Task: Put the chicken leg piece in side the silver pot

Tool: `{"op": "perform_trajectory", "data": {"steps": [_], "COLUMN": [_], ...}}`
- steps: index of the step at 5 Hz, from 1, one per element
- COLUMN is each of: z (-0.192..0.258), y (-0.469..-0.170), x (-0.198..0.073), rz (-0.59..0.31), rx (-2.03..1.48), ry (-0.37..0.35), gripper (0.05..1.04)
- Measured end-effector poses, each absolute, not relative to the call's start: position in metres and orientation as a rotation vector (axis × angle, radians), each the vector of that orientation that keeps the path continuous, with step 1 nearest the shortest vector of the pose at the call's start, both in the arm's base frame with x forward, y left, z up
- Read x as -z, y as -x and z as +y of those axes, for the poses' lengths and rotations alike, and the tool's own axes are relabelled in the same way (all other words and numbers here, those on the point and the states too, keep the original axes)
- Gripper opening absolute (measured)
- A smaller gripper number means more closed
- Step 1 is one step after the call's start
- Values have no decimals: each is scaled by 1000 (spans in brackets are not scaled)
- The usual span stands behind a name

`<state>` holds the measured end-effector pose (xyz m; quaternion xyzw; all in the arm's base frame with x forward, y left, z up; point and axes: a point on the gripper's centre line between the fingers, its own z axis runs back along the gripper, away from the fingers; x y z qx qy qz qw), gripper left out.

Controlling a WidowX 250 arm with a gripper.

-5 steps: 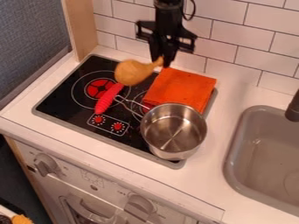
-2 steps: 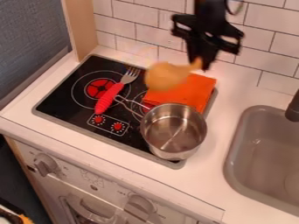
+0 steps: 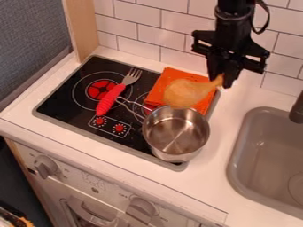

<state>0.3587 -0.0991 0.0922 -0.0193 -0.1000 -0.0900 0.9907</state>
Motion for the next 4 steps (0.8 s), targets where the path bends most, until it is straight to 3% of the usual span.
{"op": "perform_trajectory", "data": {"steps": [1,2,3,4], "z": [-99,-99,-92,-89], "y": [-356,-355,-350,-346], "x": [-87,-86,-87,-95], "rz": [-196,-193,-187,-205], "rx": [174,164,130,88], "ry": [38,36,12,3], "gripper": [547,877,1011,1007]}}
